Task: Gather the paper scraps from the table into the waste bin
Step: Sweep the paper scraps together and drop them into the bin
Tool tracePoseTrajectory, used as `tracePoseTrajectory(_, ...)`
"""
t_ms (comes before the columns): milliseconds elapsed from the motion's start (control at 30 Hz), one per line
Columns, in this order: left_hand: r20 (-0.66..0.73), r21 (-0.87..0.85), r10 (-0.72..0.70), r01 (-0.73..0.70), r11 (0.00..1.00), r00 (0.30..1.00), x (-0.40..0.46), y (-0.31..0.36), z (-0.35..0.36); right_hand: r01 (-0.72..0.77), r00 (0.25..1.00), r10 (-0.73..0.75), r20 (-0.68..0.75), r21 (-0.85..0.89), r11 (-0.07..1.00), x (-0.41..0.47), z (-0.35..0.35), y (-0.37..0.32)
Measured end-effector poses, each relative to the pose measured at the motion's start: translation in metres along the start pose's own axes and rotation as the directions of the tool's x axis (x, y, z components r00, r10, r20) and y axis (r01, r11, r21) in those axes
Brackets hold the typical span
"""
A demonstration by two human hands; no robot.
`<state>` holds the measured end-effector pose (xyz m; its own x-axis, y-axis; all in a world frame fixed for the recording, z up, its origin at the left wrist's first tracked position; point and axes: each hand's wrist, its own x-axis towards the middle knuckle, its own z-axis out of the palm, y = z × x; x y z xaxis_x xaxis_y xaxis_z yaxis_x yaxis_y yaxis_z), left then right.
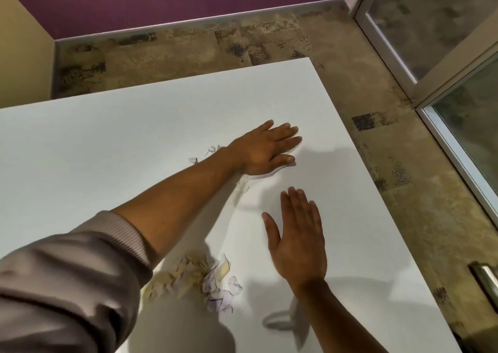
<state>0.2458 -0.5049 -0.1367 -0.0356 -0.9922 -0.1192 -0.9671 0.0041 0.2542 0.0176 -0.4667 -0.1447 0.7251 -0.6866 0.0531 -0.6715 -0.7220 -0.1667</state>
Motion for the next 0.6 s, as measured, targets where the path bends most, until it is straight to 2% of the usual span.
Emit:
tracePoseTrajectory(167,0.026,-0.061,0.004,-0.002,0.998,1.0,-0.048,0.014,-0.001,0.015,0.999,-0.013,-0.05,0.045,0.999,-0.001,0.003,0.002)
tracePoseTrajectory(267,-0.139,-0.142,0.025,-0.045,0.989,0.99,-0.076,0.018,-0.003,0.016,0.999,-0.014,-0.042,0.028,0.999,-0.001,0.004,0.002)
tracePoseTrajectory(333,-0.29,-0.194,-0.093,0.037,0.98,0.952,-0.09,0.01,-0.011,0.018,0.999,-0.017,-0.045,0.024,1.0,-0.002,0.005,0.002)
tracePoseTrajectory(400,-0.408,-0.315,-0.275,0.149,0.938,0.871,-0.103,-0.006,-0.018,0.02,0.999,-0.019,-0.039,0.023,1.0,-0.002,0.005,0.003)
tracePoseTrajectory(467,-0.364,-0.478,-0.456,0.258,0.84,0.812,-0.115,-0.022,-0.019,0.023,0.999,-0.022,-0.032,0.026,0.999,-0.002,0.005,0.003)
tracePoseTrajectory(500,-0.29,-0.529,-0.497,0.296,0.796,0.818,-0.12,-0.026,-0.017,0.024,0.999,-0.023,-0.033,0.03,0.999,-0.002,0.005,0.003)
tracePoseTrajectory(533,-0.224,-0.521,-0.485,0.317,0.793,0.845,-0.123,-0.028,-0.013,0.024,0.999,-0.023,-0.035,0.035,0.999,-0.002,0.006,0.004)
tracePoseTrajectory(600,-0.159,-0.382,-0.382,0.3,0.874,0.91,-0.125,-0.027,-0.001,0.023,0.999,-0.022,-0.039,0.039,0.999,-0.001,0.006,0.004)
